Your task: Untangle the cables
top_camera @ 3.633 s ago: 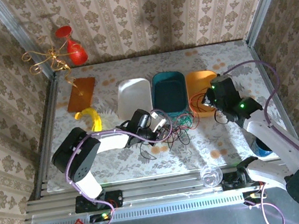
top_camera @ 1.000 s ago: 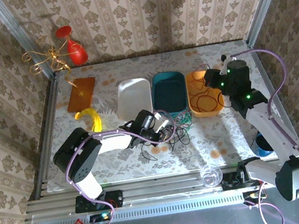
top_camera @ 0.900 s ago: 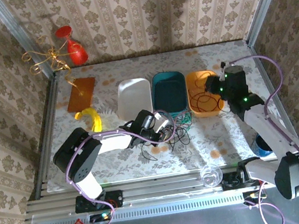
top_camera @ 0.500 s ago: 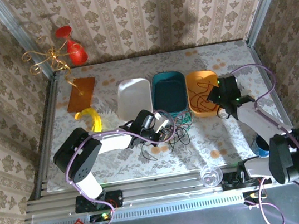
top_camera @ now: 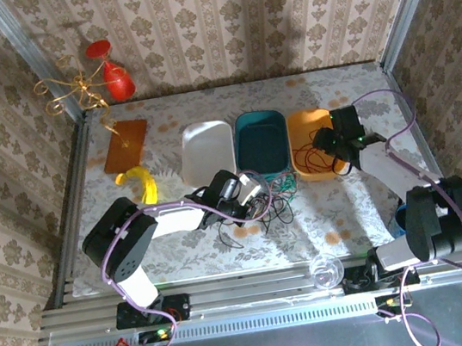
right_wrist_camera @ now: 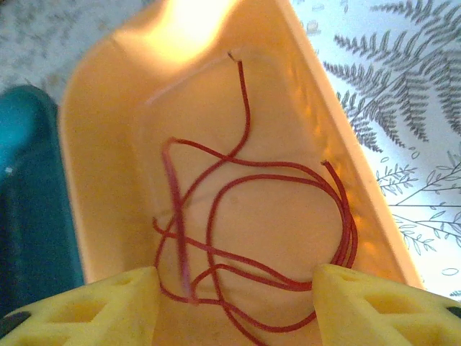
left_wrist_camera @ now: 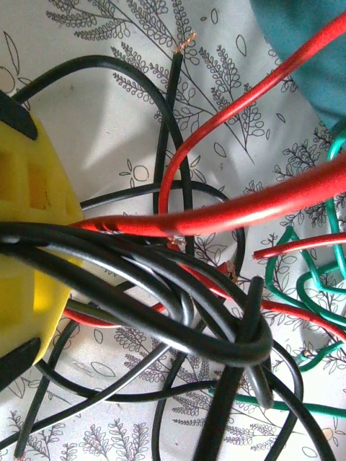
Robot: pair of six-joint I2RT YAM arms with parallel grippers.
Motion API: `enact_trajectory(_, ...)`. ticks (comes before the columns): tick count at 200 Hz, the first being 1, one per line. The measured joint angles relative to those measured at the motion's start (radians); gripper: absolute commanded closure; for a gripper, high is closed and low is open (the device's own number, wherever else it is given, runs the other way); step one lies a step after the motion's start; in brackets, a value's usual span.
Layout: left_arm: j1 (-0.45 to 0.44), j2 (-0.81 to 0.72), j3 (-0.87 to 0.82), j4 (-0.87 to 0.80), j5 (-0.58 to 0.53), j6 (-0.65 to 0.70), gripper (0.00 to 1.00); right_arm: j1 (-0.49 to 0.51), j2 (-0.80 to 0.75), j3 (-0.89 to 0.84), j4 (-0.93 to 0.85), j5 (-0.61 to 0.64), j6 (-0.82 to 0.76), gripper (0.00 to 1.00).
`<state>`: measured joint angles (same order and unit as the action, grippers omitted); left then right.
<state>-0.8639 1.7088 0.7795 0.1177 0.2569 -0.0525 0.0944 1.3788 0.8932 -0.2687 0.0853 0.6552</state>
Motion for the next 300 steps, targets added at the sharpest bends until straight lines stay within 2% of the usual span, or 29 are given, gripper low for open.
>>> enact_trajectory(39, 0.0, 0.0, 0.0, 0.002, 0.0, 0.0, 1.0, 0.01, -0.17, -0.01, 0.003, 0.011, -0.018, 0.42)
enact_trajectory(59, 0.0, 0.0, 0.0, 0.002, 0.0, 0.0, 1.0, 0.045, -0.214, -0.042, 0.018, -0.049, -0.05, 0.44)
enact_trajectory(104, 0.0, 0.0, 0.0, 0.002, 0.0, 0.001, 1.0, 0.222, -0.163, -0.11, 0.006, -0.239, -0.134, 0.49)
enact_trajectory(144, -0.001, 0.0, 0.0, 0.002, 0.0, 0.003, 1.0, 0.237, -0.124, -0.174, -0.004, -0.297, -0.142, 0.6)
enact_trajectory(170, -0.001, 0.0, 0.0, 0.002, -0.001, 0.004, 1.0, 0.237, -0.093, -0.175, 0.001, -0.317, -0.153, 0.63)
enact_trajectory(183, -0.001, 0.0, 0.0, 0.002, -0.001, 0.004, 1.0, 0.238, -0.071, -0.175, 0.008, -0.327, -0.158, 0.72)
enact_trajectory(198, -0.001, 0.0, 0.0, 0.002, -0.002, 0.004, 1.0, 0.238, -0.034, -0.175, 0.022, -0.334, -0.159, 0.91)
enact_trajectory(209, -0.001, 0.0, 0.0, 0.002, -0.003, 0.004, 1.0, 0.238, -0.009, -0.174, 0.026, -0.341, -0.159, 1.0)
enact_trajectory(250, -0.006, 0.0, 0.0, 0.002, -0.01, 0.004, 1.0, 0.242, -0.035, -0.136, 0.005, -0.342, -0.162, 1.0)
enact_trajectory(300, -0.006, 0.0, 0.0, 0.002, -0.01, 0.004, 1.0, 0.242, -0.286, 0.046, -0.023, -0.181, -0.195, 1.0)
